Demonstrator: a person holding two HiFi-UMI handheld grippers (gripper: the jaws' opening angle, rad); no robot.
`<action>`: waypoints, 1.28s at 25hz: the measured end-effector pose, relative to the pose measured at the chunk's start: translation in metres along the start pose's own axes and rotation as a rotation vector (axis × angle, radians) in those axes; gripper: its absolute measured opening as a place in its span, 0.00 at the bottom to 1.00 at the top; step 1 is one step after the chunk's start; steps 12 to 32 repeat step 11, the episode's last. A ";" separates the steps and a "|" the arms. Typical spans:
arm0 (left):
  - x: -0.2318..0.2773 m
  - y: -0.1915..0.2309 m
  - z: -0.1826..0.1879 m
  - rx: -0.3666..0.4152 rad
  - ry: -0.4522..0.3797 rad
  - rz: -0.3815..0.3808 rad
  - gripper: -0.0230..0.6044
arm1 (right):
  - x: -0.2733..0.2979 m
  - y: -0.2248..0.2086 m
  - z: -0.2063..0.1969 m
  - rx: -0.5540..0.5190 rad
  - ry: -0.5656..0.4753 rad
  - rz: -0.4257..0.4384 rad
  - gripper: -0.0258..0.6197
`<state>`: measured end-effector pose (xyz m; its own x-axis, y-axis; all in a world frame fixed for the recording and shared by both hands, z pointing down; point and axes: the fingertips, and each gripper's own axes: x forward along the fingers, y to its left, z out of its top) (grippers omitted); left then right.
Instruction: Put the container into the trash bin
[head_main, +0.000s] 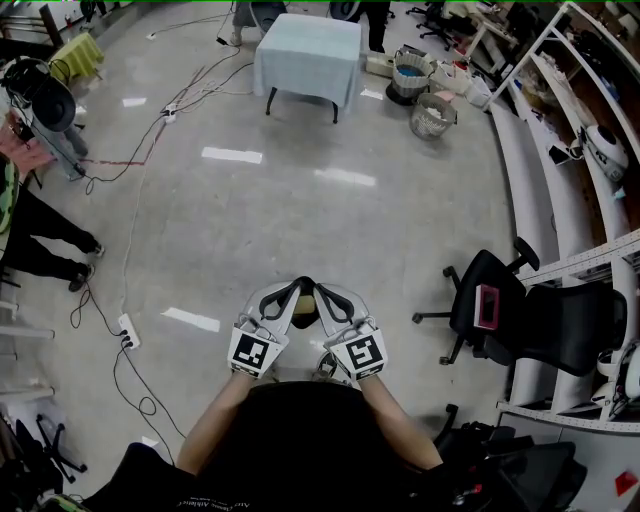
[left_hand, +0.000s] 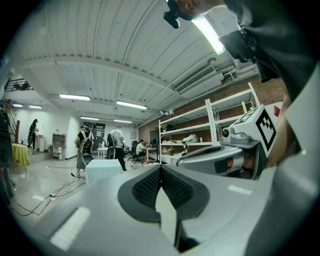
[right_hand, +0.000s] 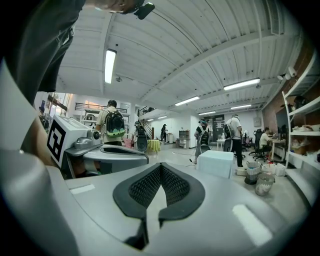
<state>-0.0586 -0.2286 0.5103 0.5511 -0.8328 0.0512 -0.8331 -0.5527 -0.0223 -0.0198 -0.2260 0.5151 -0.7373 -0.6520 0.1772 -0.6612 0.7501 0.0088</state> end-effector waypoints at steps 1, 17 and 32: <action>0.000 0.000 0.000 -0.009 0.009 0.000 0.04 | 0.000 0.000 -0.001 -0.001 0.006 0.002 0.06; 0.000 -0.007 -0.001 -0.015 0.019 -0.004 0.04 | -0.005 -0.001 -0.004 -0.005 0.014 0.006 0.06; 0.000 -0.007 -0.001 -0.015 0.019 -0.004 0.04 | -0.005 -0.001 -0.004 -0.005 0.014 0.006 0.06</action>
